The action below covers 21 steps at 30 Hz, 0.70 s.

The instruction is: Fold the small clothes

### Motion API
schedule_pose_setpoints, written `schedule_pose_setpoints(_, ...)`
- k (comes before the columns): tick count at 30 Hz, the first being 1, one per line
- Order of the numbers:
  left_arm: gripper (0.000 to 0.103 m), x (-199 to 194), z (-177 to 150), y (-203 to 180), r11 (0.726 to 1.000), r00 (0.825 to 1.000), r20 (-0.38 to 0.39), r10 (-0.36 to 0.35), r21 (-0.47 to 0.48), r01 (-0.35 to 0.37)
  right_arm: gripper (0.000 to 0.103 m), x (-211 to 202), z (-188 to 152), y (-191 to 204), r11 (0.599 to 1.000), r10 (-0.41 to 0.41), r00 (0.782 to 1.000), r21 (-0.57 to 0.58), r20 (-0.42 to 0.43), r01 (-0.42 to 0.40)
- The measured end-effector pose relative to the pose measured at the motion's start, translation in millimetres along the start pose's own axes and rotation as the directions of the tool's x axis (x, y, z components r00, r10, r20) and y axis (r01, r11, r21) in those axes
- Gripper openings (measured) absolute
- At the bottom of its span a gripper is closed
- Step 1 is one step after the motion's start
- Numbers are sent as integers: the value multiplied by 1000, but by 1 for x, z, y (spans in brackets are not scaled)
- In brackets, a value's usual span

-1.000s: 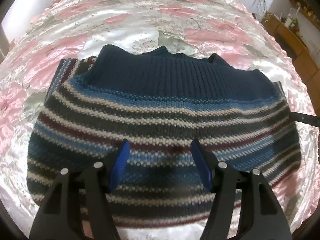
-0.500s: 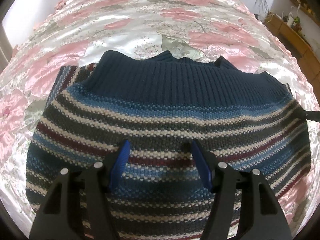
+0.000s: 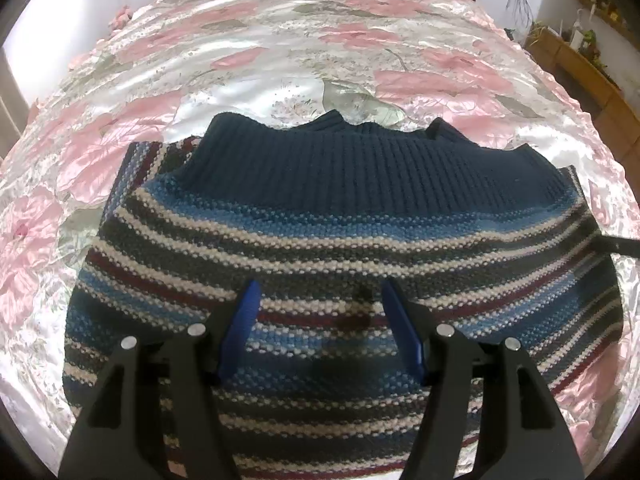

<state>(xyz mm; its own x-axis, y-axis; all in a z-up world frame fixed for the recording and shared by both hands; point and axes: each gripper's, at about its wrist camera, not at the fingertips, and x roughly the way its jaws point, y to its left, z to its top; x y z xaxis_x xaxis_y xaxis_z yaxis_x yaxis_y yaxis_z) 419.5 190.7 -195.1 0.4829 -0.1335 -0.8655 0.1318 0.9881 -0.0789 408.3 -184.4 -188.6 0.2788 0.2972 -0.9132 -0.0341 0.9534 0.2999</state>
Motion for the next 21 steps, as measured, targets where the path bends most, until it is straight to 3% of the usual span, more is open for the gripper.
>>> schedule_pose_setpoints(11, 63, -18, -5, -11, 1000, 999, 51, 6, 25, -7, 32, -27, -51, -1, 999, 40, 999, -19, -10, -41)
schedule_pose_setpoints(21, 63, -28, -12, -22, 998, 996, 86, 12, 53, -17, 14, -19, -66, 1, 998, 56, 998, -26, -36, -57)
